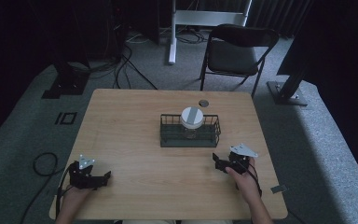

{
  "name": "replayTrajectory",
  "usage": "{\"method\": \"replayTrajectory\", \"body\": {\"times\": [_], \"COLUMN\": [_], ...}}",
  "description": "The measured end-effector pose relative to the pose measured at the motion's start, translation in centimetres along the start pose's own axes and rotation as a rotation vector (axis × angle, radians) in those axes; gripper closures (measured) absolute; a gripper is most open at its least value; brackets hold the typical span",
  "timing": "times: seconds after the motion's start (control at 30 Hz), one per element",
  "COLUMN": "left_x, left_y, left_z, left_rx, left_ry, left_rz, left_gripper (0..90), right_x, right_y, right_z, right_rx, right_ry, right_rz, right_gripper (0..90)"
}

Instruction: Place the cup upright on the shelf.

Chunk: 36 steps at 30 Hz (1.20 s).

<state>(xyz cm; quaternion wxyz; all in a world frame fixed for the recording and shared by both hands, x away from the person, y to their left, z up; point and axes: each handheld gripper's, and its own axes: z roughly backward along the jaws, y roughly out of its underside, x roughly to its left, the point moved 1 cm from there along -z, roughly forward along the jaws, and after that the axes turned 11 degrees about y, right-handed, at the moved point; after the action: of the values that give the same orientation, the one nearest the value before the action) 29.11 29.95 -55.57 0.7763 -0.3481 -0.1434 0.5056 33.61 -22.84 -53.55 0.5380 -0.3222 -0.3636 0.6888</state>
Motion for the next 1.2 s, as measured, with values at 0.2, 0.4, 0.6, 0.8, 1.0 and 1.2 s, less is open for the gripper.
{"method": "replayTrajectory", "body": {"times": [0.2,0.4,0.6,0.8,1.0,1.2], "left_x": [0.0,0.0,0.0,0.0,0.0,0.0], "left_y": [0.0,0.0,0.0,0.0,0.0,0.0], "left_z": [0.0,0.0,0.0,0.0,0.0,0.0], "left_rx": [0.000,0.000,0.000,0.002,0.002,0.002], "left_ry": [0.000,0.000,0.000,0.000,-0.001,0.000], "left_rz": [0.000,0.000,0.000,-0.001,-0.002,-0.001], "left_gripper": [0.2,0.2,0.2,0.2,0.2,0.2], "right_x": [-0.5,-1.4,-2.3,-3.4,-3.9,-4.4], "right_y": [0.6,1.4,2.0,2.3,2.6,2.8], "right_z": [-0.2,-0.3,-0.3,-0.2,-0.2,-0.2], "right_rx": [0.025,0.078,0.107,0.128,0.169,0.205], "right_ry": [0.010,0.030,0.062,0.095,0.130,0.136], "right_rz": [-0.010,0.001,-0.012,-0.030,-0.002,-0.016], "right_gripper": [12.5,12.6,12.6,12.5,12.5,11.8]}}
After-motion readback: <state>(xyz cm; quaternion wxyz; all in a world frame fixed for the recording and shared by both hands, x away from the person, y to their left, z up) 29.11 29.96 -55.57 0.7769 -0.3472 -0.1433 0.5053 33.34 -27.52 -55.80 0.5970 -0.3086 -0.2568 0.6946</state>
